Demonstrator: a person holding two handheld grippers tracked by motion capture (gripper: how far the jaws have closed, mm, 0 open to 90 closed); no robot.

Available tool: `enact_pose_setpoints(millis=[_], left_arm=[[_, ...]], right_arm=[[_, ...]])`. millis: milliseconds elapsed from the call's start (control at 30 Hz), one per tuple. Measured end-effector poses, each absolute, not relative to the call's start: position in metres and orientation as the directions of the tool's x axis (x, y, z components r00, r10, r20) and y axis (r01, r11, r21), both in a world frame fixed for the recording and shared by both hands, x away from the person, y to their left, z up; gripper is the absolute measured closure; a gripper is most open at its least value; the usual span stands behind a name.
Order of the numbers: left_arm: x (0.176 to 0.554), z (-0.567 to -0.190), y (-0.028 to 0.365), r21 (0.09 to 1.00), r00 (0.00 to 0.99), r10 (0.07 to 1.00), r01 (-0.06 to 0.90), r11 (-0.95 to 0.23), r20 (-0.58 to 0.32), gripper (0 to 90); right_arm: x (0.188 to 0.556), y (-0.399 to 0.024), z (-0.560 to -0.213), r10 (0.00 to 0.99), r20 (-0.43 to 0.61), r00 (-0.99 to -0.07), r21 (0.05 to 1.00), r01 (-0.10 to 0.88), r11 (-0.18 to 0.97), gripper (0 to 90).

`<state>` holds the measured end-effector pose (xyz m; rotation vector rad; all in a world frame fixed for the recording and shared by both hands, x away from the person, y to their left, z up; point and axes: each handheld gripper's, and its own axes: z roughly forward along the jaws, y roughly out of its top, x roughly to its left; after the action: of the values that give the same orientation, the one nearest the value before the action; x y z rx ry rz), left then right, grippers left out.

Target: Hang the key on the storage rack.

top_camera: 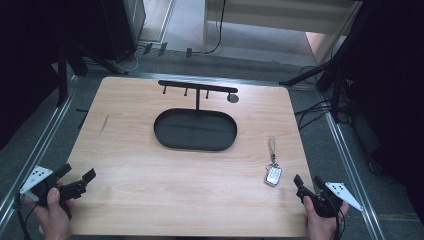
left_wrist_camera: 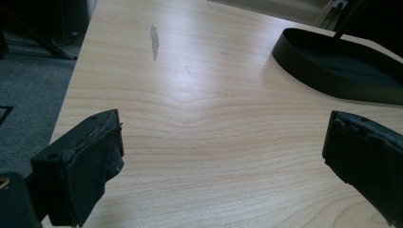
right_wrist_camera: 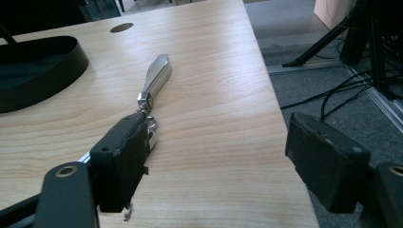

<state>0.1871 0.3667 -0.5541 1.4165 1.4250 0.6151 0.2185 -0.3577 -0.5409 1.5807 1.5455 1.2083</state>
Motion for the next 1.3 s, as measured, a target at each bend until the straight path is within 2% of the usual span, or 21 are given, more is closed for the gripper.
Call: enact_pose_setpoints(millis=[67, 133, 400, 700, 967, 1200, 1267, 1300], left_arm=[[0.187, -0.554, 0.367, 0.881, 0.179, 0.941, 0.436, 0.185, -0.287, 0.1], [0.187, -0.554, 0.367, 0.883, 0.181, 0.941, 0.432, 0.187, -0.287, 0.1], [0.186, -0.555, 0.368, 0.880, 0.179, 0.937, 0.431, 0.199, -0.299, 0.1], [0.186, -0.555, 0.368, 0.879, 0.177, 0.936, 0.430, 0.206, -0.306, 0.1], [0.186, -0.555, 0.369, 0.877, 0.175, 0.935, 0.432, 0.209, -0.309, 0.1], [0.187, -0.555, 0.369, 0.875, 0.175, 0.935, 0.438, 0.206, -0.308, 0.1], [0.188, -0.555, 0.369, 0.875, 0.174, 0.936, 0.438, 0.206, -0.307, 0.0], [0.187, -0.555, 0.369, 0.875, 0.176, 0.935, 0.437, 0.206, -0.308, 0.0]], right_arm=[[0.219, -0.359, -0.540, 0.977, 0.190, -0.093, 0.899, 0.417, -0.135, 24.5], [0.219, -0.359, -0.538, 0.977, 0.191, -0.090, 0.892, 0.432, -0.135, 33.1], [0.229, -0.358, -0.529, 0.981, 0.177, -0.074, 0.871, 0.476, -0.121, 38.1], [0.258, -0.354, -0.509, 0.990, 0.108, -0.092, 0.766, 0.643, -0.024, 41.1], [0.286, -0.338, -0.486, 0.992, 0.022, -0.122, 0.671, 0.737, 0.076, 42.9], [0.306, -0.322, -0.469, 0.989, 0.043, -0.145, 0.597, 0.797, 0.091, 42.6], [0.317, -0.312, -0.464, 0.986, 0.006, -0.168, 0.538, 0.831, 0.138, 42.4], [0.317, -0.312, -0.464, 0.986, 0.006, -0.168, 0.538, 0.831, 0.138, 42.4]])
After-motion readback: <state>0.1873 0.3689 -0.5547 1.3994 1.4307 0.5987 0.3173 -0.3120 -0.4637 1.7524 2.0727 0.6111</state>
